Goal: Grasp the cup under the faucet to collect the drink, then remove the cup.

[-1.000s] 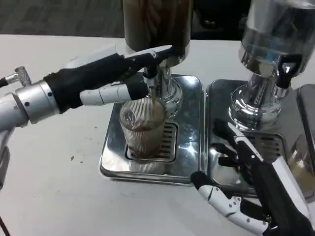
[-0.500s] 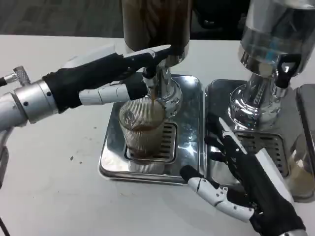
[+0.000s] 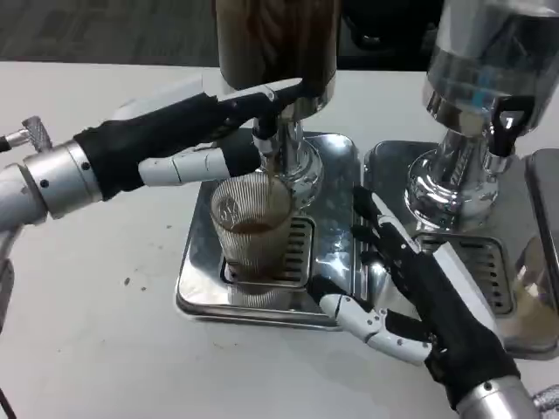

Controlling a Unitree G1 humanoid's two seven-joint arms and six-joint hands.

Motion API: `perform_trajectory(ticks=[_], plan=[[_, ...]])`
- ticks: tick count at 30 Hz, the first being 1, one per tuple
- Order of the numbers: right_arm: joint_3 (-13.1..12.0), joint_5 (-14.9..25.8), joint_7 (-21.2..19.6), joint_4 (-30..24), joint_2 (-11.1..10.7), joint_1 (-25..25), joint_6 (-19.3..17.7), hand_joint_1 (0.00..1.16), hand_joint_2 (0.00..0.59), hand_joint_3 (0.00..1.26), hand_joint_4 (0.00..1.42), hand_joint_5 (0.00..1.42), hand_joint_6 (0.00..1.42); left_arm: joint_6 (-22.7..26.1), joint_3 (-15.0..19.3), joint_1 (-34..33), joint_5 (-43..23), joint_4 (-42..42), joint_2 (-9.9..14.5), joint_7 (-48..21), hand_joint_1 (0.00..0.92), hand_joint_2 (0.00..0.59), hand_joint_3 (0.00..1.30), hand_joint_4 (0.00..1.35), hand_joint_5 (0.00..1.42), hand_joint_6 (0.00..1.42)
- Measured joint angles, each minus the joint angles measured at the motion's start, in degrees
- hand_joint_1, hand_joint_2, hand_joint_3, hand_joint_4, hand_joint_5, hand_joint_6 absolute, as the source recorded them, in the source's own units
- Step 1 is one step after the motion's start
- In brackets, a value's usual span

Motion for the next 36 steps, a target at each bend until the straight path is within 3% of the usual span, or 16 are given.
perform_trajectory(ticks=[14, 36], plan=[[0.23, 0.19, -0.42, 8.1, 0.9, -7.48, -0.07, 0.61, 0.251, 0.04, 0.02, 0.09, 0.16, 0.07, 0.18, 0.15, -0.15, -0.12, 0.2, 0.39, 0.0, 0.017, 0.08, 0.0, 0.0, 0.01], [0.51, 0.56, -0.57, 14.81, 2.28, -13.22, -1.07, 0.6, 0.268, 0.05, 0.03, 0.09, 0.16, 0.12, 0.34, 0.67, -0.17, -0.82, 0.31, 0.58, 0.0, 0.008, 0.09, 0.0, 0.0, 0.01]])
